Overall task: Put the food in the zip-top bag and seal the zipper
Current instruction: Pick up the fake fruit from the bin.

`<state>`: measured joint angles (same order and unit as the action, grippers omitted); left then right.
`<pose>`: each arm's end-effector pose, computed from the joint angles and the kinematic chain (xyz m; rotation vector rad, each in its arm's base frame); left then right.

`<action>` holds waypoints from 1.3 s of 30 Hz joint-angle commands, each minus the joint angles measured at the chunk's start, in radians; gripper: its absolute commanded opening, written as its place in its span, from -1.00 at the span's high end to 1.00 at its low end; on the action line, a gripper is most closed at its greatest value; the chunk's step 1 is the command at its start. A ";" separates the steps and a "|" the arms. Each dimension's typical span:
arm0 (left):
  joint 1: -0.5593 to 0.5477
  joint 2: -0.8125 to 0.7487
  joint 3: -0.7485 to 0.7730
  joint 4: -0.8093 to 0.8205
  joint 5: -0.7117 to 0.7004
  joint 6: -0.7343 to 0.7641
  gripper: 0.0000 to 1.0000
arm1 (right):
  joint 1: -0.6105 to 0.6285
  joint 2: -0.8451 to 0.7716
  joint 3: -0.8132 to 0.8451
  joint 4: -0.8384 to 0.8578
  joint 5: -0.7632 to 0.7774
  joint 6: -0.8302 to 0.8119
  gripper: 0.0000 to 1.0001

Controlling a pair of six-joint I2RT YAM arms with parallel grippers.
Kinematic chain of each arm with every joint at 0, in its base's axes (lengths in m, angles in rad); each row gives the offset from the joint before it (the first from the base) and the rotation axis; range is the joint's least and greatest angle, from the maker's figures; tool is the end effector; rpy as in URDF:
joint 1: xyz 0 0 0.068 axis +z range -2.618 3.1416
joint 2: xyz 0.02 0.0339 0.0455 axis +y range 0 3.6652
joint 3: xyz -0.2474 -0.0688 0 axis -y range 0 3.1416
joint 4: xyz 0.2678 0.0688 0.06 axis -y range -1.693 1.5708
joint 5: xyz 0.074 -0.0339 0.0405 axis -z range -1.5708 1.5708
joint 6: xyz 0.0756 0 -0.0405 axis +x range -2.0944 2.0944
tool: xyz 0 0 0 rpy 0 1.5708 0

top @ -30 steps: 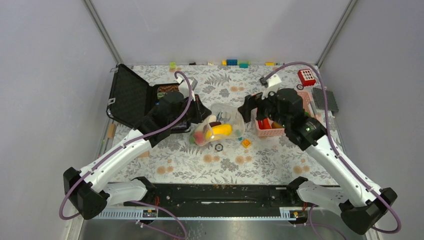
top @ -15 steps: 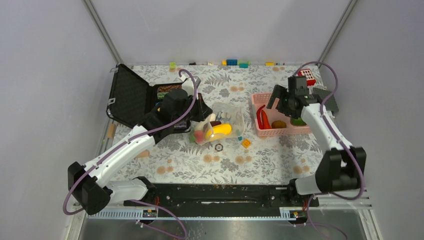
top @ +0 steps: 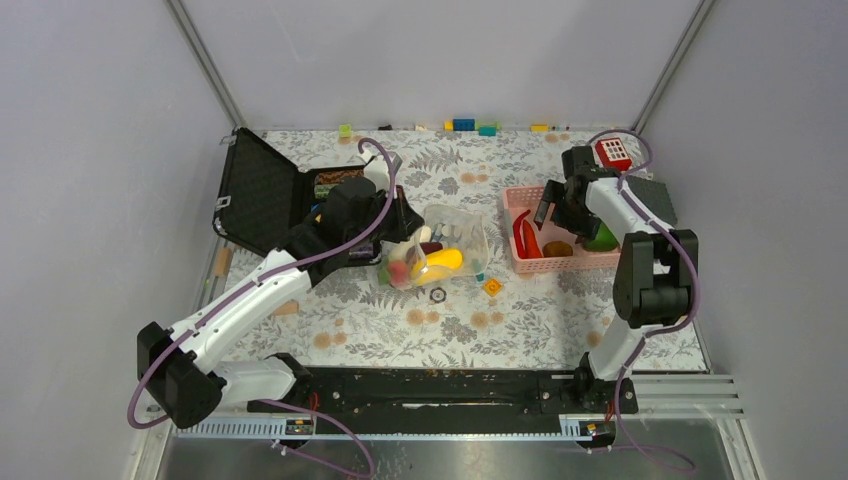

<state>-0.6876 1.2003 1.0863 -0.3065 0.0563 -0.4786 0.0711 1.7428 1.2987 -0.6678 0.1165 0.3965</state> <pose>0.2599 -0.2189 0.3122 0.2550 2.0671 -0.7923 0.3956 0.0194 0.1627 0.4682 2.6278 -0.0070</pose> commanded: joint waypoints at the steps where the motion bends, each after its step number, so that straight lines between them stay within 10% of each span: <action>1: 0.010 -0.008 0.041 0.037 -0.037 0.021 1.00 | -0.001 0.026 0.043 -0.069 0.060 -0.011 -0.99; 14: 0.016 -0.032 0.019 0.045 -0.091 0.028 1.00 | -0.001 0.170 0.066 -0.075 0.014 -0.008 -0.89; 27: 0.017 -0.021 0.020 0.032 -0.115 0.020 1.00 | -0.002 0.157 0.022 -0.018 -0.064 -0.045 0.11; 39: 0.016 -0.037 0.003 0.026 -0.119 0.008 1.00 | -0.002 0.047 -0.028 0.016 -0.097 -0.059 0.30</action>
<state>-0.6777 1.1992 1.0859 -0.3061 -0.0380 -0.4683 0.0708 1.8698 1.2678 -0.6609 0.0399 0.3450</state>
